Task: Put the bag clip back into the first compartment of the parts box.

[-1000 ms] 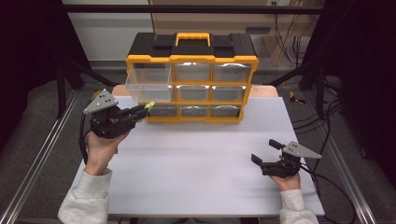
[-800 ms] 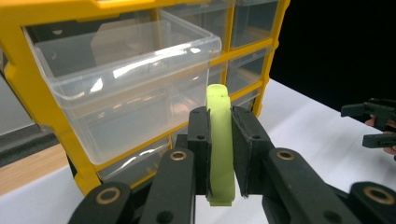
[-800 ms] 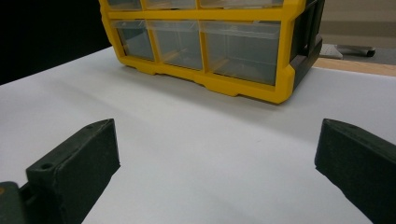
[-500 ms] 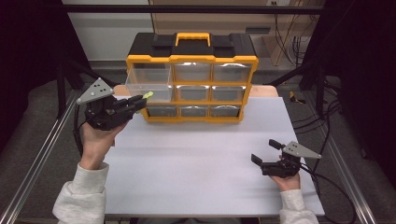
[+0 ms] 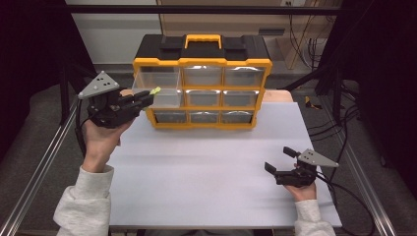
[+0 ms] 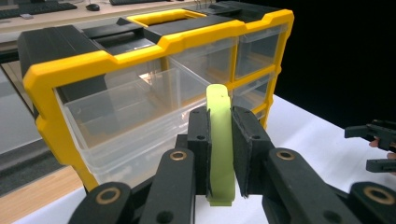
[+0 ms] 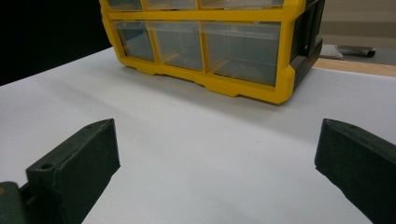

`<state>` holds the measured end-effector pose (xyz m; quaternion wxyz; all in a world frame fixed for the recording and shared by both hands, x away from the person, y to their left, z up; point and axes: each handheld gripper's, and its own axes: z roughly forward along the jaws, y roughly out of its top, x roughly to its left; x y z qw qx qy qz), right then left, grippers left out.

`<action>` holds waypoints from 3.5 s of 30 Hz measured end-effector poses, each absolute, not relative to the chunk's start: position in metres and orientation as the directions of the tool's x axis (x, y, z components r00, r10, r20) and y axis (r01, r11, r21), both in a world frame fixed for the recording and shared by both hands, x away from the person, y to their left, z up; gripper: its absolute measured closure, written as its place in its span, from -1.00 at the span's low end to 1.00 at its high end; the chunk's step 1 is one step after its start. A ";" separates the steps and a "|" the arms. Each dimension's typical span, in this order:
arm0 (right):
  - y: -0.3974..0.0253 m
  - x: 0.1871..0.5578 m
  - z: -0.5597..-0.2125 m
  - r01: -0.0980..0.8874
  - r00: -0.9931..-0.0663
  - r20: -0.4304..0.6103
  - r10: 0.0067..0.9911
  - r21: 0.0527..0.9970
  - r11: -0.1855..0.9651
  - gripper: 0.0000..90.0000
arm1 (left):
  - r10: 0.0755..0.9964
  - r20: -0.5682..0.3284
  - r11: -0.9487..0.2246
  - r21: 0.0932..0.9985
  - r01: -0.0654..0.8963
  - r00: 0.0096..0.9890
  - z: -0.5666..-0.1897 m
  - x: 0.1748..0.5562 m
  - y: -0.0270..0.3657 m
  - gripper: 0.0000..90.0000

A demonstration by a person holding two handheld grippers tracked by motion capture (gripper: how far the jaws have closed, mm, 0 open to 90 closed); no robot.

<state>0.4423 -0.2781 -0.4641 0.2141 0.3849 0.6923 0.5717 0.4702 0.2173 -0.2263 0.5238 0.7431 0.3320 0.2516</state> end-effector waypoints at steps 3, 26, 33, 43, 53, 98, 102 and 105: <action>-0.278 0.442 -0.464 0.287 -0.613 0.141 0.777 0.957 0.052 -0.99 | 0.759 0.028 -0.227 0.947 0.225 0.650 -0.223 0.472 0.217 0.72; -0.278 0.442 -0.464 0.292 -0.612 0.147 0.777 0.955 0.049 -0.99 | 0.790 0.034 -0.230 0.942 0.245 0.612 -0.201 0.503 0.215 0.72; -0.279 0.442 -0.464 0.286 -0.613 0.143 0.777 0.957 0.049 -0.99 | 0.806 0.020 -0.214 0.941 0.261 0.591 -0.198 0.519 0.216 0.72; -0.278 0.442 -0.464 0.292 -0.613 0.149 0.776 0.955 0.047 -0.99 | 0.819 0.019 -0.214 0.937 0.274 0.573 -0.200 0.534 0.216 0.72; -0.279 0.442 -0.464 0.290 -0.613 0.148 0.776 0.956 0.046 -0.99 | 0.827 0.021 -0.225 0.928 0.296 0.562 -0.210 0.549 0.217 0.72; -0.278 0.442 -0.464 0.293 -0.614 0.152 0.775 0.955 0.045 -0.99 | 0.825 0.032 -0.219 0.938 0.268 0.564 -0.225 0.539 0.228 0.34; -0.278 0.442 -0.464 0.287 -0.612 0.148 0.777 0.957 0.044 -1.00 | 0.804 -0.002 -0.155 0.965 0.213 0.595 -0.224 0.521 0.238 0.06; -0.278 0.442 -0.464 0.293 -0.613 0.152 0.775 0.955 0.045 -1.00 | 0.794 -0.018 -0.116 0.977 0.181 0.607 -0.228 0.510 0.245 -0.14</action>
